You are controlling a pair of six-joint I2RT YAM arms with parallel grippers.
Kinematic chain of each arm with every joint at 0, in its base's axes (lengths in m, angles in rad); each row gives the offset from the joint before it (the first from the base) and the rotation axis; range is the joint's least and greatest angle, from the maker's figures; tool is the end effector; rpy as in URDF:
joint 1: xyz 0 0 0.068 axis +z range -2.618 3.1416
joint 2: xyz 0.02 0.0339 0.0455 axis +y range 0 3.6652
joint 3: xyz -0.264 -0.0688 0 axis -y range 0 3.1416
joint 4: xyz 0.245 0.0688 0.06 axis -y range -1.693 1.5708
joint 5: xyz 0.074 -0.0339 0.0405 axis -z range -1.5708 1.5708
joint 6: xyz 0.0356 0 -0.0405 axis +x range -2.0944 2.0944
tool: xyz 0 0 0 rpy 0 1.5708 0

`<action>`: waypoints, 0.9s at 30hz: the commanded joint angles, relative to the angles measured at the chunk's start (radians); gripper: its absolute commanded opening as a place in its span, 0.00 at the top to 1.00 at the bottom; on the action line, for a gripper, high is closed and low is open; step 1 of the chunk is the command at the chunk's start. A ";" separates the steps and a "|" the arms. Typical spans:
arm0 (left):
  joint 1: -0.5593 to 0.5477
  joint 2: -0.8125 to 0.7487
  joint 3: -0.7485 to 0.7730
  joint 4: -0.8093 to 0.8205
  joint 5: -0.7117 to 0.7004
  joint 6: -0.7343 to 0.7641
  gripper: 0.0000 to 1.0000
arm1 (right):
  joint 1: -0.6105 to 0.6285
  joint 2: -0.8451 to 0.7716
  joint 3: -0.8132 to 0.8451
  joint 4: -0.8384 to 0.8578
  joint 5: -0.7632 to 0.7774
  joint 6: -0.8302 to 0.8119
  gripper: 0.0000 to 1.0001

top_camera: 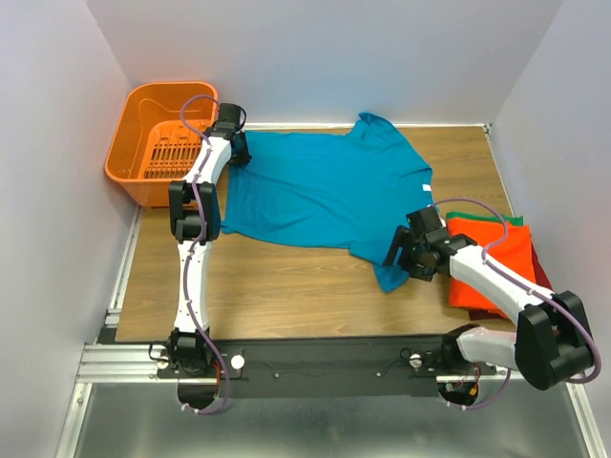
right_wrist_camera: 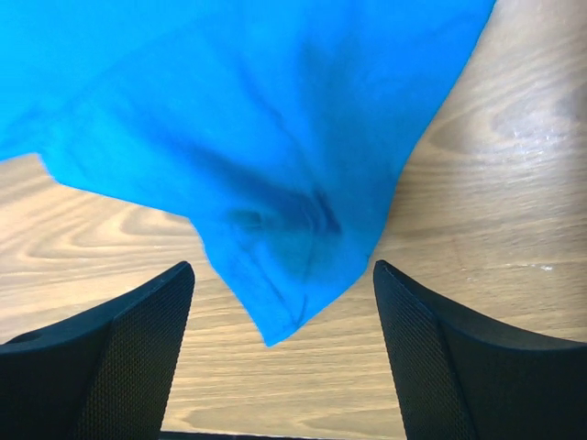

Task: Fold and stack the t-shirts
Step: Flatten the tshirt out

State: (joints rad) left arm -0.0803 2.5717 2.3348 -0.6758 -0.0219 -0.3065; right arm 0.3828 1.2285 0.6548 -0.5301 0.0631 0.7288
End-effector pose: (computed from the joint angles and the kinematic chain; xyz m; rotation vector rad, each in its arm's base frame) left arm 0.5598 -0.0443 0.1701 -0.2901 2.4713 -0.1366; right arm 0.2040 0.0797 0.1818 0.4847 2.6560 0.2664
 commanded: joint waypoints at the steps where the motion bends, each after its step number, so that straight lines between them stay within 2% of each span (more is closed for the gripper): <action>1: 0.007 0.024 -0.020 -0.018 0.062 0.014 0.70 | -0.009 -0.040 0.037 -0.041 -0.006 0.032 0.17; 10: 0.007 0.027 -0.017 -0.016 0.077 0.009 0.70 | -0.007 -0.200 -0.098 -0.067 -0.057 0.179 0.24; 14: 0.007 0.027 -0.018 -0.016 0.082 0.009 0.71 | -0.007 -0.248 -0.133 -0.070 -0.143 0.247 0.28; 22: 0.007 0.027 -0.019 -0.018 0.083 0.007 0.71 | -0.007 -0.227 -0.219 0.007 -0.187 0.356 0.34; 27: 0.007 0.025 -0.020 -0.015 0.085 0.004 0.72 | -0.007 -0.196 -0.233 0.054 -0.141 0.400 0.36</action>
State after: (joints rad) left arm -0.0776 2.5717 2.3325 -0.6670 0.0212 -0.3031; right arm 0.3775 1.0115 0.4362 -0.5392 -0.0948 1.0672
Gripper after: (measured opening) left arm 0.286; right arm 0.653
